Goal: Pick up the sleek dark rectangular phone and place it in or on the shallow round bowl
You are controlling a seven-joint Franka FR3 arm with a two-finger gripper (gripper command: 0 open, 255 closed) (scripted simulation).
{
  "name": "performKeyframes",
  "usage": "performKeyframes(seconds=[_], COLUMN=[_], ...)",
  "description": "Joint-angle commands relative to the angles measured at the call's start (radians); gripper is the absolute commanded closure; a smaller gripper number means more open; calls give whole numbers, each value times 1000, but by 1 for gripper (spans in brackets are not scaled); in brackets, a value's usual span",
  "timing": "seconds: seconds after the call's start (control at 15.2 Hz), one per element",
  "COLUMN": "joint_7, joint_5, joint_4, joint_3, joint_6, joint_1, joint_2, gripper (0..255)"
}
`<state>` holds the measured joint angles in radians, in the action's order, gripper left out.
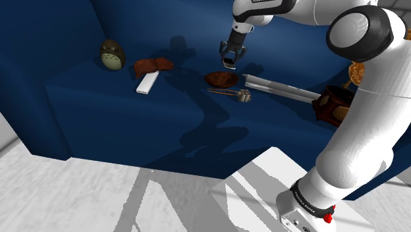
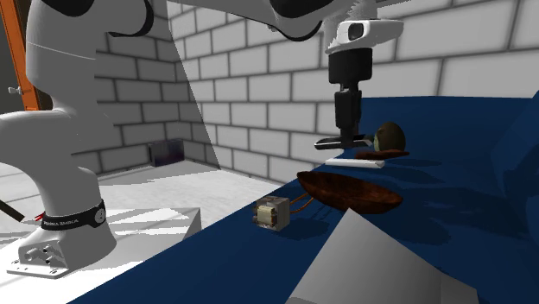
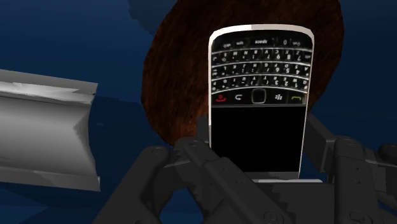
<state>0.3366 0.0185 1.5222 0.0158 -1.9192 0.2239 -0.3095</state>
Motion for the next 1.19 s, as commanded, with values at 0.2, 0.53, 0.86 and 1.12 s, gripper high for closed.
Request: performKeyframes(seconds=[0.2, 0.53, 0.86, 1.12], joint_7=[0, -1, -2, -2], joint_5=[0, 0, 0, 0], joint_4=[53, 102, 107, 107], joint_3=[0, 0, 0, 0], joint_6=[-63, -125, -132, -132], joint_1=[-1, -1, -1, -1], joint_2=[-10, -22, -24, -24], gripper=[255, 255, 255, 0])
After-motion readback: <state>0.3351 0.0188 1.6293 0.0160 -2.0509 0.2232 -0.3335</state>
